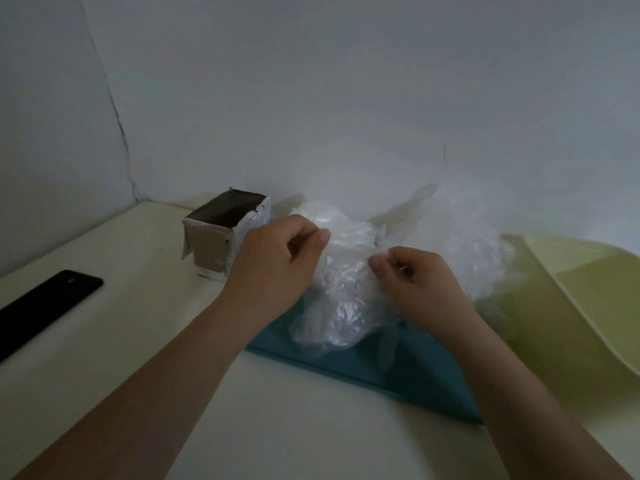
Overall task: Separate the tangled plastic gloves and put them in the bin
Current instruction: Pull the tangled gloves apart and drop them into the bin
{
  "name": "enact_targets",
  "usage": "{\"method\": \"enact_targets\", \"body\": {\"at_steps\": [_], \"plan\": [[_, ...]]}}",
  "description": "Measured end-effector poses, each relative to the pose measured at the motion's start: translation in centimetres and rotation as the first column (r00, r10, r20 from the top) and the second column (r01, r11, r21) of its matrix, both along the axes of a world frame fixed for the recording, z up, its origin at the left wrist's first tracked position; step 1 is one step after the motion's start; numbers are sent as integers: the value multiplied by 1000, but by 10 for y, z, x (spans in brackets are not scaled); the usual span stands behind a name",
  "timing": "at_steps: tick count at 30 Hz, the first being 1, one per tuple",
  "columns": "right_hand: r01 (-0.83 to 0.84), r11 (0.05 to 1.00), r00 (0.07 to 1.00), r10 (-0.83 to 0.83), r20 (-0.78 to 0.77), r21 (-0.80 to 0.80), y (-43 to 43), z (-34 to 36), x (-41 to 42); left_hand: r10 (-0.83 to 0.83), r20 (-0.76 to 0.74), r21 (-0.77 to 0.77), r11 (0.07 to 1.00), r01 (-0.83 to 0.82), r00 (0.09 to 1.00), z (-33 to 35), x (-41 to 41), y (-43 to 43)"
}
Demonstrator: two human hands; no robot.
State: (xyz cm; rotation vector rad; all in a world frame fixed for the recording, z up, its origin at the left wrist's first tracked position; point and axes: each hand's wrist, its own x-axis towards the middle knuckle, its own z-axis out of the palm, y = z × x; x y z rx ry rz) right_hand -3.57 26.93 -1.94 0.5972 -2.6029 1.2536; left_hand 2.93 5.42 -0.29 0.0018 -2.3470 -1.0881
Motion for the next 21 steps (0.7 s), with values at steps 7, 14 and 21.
{"method": "enact_targets", "body": {"at_steps": [7, 14, 21], "plan": [[80, 893, 990, -21, 137, -442, -8, 13, 14, -183, 216, 301, 947, 112, 959, -2, 3, 6], [112, 880, 983, -29, 182, -461, -5, 7, 10, -82, 32, 660, 750, 40, 996, 10, 1, 3], [225, 974, 974, -225, 17, 2, 2, 20, 14, -148, -110, 789, 589, 176, 983, 26, 6, -10]]}}
